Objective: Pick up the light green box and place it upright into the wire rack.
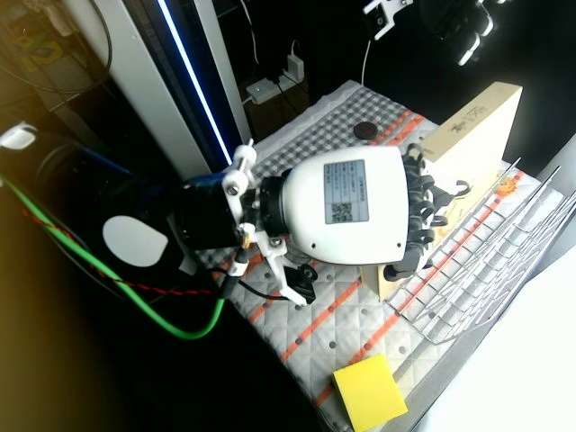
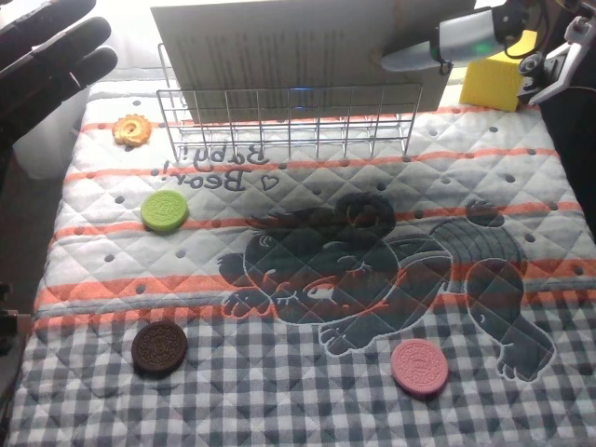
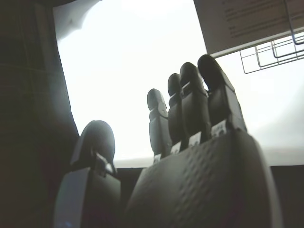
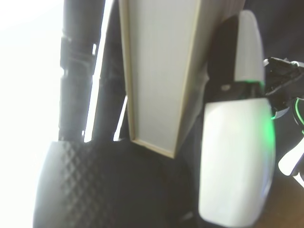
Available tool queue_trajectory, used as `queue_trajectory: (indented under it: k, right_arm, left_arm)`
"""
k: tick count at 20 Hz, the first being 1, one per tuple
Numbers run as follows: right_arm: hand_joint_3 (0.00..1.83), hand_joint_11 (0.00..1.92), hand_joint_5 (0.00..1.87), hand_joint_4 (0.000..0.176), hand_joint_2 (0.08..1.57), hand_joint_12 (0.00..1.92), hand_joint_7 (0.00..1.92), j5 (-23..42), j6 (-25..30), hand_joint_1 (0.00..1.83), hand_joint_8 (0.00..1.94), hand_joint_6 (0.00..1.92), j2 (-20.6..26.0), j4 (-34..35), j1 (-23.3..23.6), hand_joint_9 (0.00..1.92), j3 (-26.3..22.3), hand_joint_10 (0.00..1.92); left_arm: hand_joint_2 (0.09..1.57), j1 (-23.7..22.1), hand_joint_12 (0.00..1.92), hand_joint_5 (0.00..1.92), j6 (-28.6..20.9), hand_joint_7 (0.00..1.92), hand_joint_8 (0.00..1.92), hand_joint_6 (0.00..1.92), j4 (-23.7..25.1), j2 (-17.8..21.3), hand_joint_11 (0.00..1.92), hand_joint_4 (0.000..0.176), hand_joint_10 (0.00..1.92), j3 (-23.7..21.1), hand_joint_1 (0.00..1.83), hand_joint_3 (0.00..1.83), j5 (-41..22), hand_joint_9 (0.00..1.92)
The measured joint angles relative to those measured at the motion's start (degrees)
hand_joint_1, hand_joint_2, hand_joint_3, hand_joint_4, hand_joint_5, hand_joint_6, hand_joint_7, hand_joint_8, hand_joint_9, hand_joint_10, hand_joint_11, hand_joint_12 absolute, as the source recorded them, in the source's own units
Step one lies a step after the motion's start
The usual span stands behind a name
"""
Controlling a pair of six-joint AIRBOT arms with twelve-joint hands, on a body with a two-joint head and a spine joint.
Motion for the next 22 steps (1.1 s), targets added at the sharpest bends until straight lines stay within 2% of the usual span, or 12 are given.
queue_trajectory:
  k: [2,5,8,12,15,16,17,18,19,20,21,22]
  right_arm:
    - [0.00,0.79,0.42,0.000,1.04,0.01,0.77,0.4,0.0,0.73,0.00,0.02,-0.2,0.2,-0.3,0.79,0.0,0.00]
    - [0.00,0.28,0.02,0.114,0.89,0.00,0.20,2.3,0.0,0.51,0.00,0.00,-0.6,-0.1,-0.9,0.23,-0.3,0.00]
    - [0.00,0.02,0.00,0.169,0.89,0.00,0.02,4.7,0.0,0.46,0.00,0.00,0.3,1.0,-1.9,0.03,-1.6,0.00]
    - [0.00,0.00,0.00,0.176,0.88,0.00,0.00,11.1,-0.1,0.48,0.00,0.00,6.6,5.8,-7.7,0.00,-6.9,0.00]
    - [0.01,0.00,0.00,0.176,0.92,0.00,0.00,20.5,-0.1,0.57,0.00,0.00,13.4,12.2,-15.0,0.00,-15.5,0.00]
    - [0.02,0.00,0.00,0.169,1.03,0.00,0.00,25.0,-0.1,0.53,0.00,0.00,15.2,13.9,-18.1,0.00,-18.4,0.00]
    - [0.02,0.00,0.00,0.153,1.06,0.00,0.00,29.8,0.0,0.46,0.00,0.00,16.4,15.7,-21.1,0.00,-21.1,0.00]
    - [0.00,0.00,0.00,0.171,1.02,0.00,0.00,31.9,-0.1,0.45,0.00,0.00,16.5,14.8,-22.5,0.00,-21.6,0.00]
    - [0.00,0.00,0.00,0.174,1.01,0.00,0.00,34.1,-0.1,0.47,0.00,0.00,17.1,17.4,-25.3,0.00,-23.3,0.00]
    - [0.00,0.00,0.00,0.171,0.97,0.00,0.00,37.3,0.0,0.43,0.00,0.00,17.7,19.4,-28.9,0.00,-24.4,0.00]
    - [0.00,0.00,0.00,0.175,0.95,0.00,0.01,37.6,-0.1,0.46,0.00,0.00,18.5,20.5,-31.0,0.00,-25.3,0.00]
    - [0.00,0.00,0.00,0.153,0.94,0.00,0.01,38.1,-0.1,0.45,0.00,0.00,19.1,22.3,-32.3,0.00,-26.4,0.00]
  left_arm:
    - [1.18,0.0,0.61,0.44,0.0,0.34,0.00,0.00,0.0,0.0,0.07,0.116,0.00,0.0,0.47,0.00,0.0,0.34]
    - [1.18,0.0,0.61,0.45,0.0,0.36,0.00,0.00,0.0,0.0,0.08,0.115,0.01,0.0,0.48,0.00,0.0,0.36]
    - [1.18,-0.3,0.62,0.44,0.0,0.36,0.00,0.00,-0.1,-0.4,0.09,0.120,0.00,0.0,0.46,0.00,-0.4,0.36]
    - [1.17,-0.4,0.66,0.46,0.0,0.36,0.00,0.00,-1.5,-1.1,0.06,0.103,0.00,0.0,0.49,0.00,-4.3,0.36]
    - [1.13,0.8,0.66,0.50,0.0,0.36,0.00,0.01,-4.5,-2.4,0.07,0.103,0.00,-0.2,0.54,0.00,-10.5,0.35]
    - [1.14,1.3,0.66,0.50,0.0,0.37,0.01,0.01,-5.3,-3.5,0.08,0.095,0.01,0.0,0.54,0.00,-12.8,0.37]
    - [1.13,1.6,0.66,0.50,0.0,0.38,0.01,0.01,-5.5,-4.8,0.09,0.109,0.01,0.5,0.54,0.00,-15.0,0.38]
    - [1.13,1.9,0.68,0.51,0.0,0.39,0.01,0.01,-5.1,-5.2,0.11,0.095,0.01,0.7,0.52,0.00,-16.2,0.39]
    - [1.12,2.1,0.71,0.51,0.0,0.39,0.00,0.00,-4.7,-5.9,0.08,0.096,0.00,1.2,0.55,0.00,-17.8,0.38]
    - [1.12,2.3,0.81,0.55,0.0,0.42,0.00,0.00,-5.0,-6.4,0.05,0.073,0.00,1.2,0.59,0.00,-20.4,0.40]
    - [1.11,2.7,0.85,0.56,0.0,0.43,0.00,0.00,-5.6,-6.4,0.01,0.086,0.00,1.1,0.57,0.00,-22.4,0.40]
    - [1.10,2.7,0.86,0.59,0.0,0.45,0.00,0.01,-6.3,-6.4,0.00,0.100,0.00,0.9,0.52,0.00,-24.7,0.40]
